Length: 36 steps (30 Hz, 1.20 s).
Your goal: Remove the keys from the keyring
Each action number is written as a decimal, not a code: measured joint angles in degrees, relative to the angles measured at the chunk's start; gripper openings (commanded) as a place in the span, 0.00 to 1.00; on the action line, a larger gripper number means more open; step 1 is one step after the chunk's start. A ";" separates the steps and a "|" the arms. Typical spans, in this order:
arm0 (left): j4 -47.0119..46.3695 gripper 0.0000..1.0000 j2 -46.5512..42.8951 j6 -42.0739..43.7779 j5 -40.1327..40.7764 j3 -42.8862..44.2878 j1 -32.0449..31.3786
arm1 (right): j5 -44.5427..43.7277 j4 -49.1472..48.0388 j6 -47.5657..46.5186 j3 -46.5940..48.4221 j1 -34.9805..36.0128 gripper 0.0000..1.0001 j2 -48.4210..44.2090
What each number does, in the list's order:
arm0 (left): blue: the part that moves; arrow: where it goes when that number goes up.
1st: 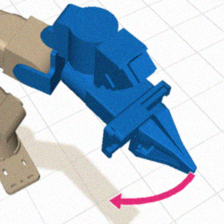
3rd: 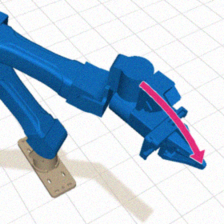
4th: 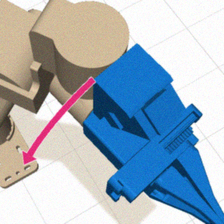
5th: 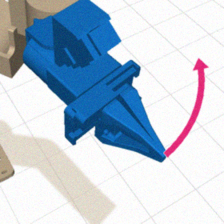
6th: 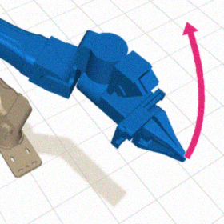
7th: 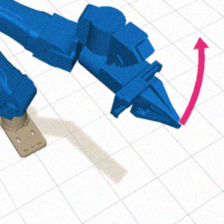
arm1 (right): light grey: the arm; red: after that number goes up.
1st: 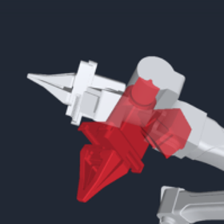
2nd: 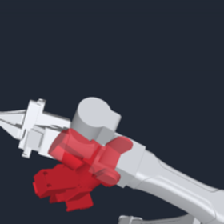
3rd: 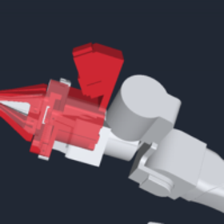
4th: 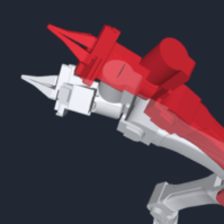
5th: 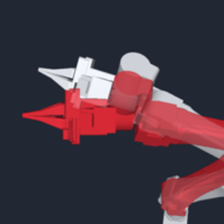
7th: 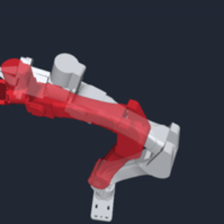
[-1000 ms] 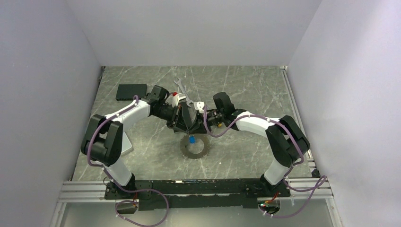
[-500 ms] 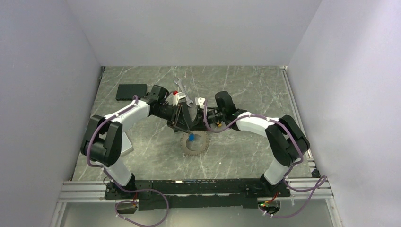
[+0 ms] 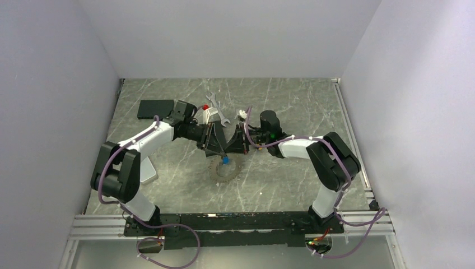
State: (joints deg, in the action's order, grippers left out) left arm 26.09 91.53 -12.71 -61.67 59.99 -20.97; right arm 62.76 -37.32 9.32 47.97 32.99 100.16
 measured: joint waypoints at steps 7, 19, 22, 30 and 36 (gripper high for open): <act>-1.49 0.22 -0.33 0.00 -0.22 -0.96 0.26 | 0.83 -10.23 11.82 -1.57 -1.05 0.00 3.21; -4.44 0.21 -0.33 -0.02 -0.52 -1.57 0.55 | 2.01 -28.92 33.57 -2.69 -2.73 0.00 10.14; -4.85 0.20 -0.33 -0.02 -0.87 -1.60 0.57 | 2.03 -31.47 36.70 -2.71 -2.84 0.00 10.93; -5.14 0.05 -0.33 0.02 -1.20 -1.60 0.66 | 2.16 -34.80 39.95 -2.84 -3.06 0.00 12.02; -1.49 0.43 -0.31 3.45 0.15 -0.31 0.72 | 2.03 -30.42 34.64 -2.99 -3.28 0.00 10.69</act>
State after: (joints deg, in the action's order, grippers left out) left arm 24.60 91.22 -9.26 -61.52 59.68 -20.25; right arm 64.79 -67.75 43.97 44.97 29.71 110.85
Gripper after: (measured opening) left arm 0.296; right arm 0.019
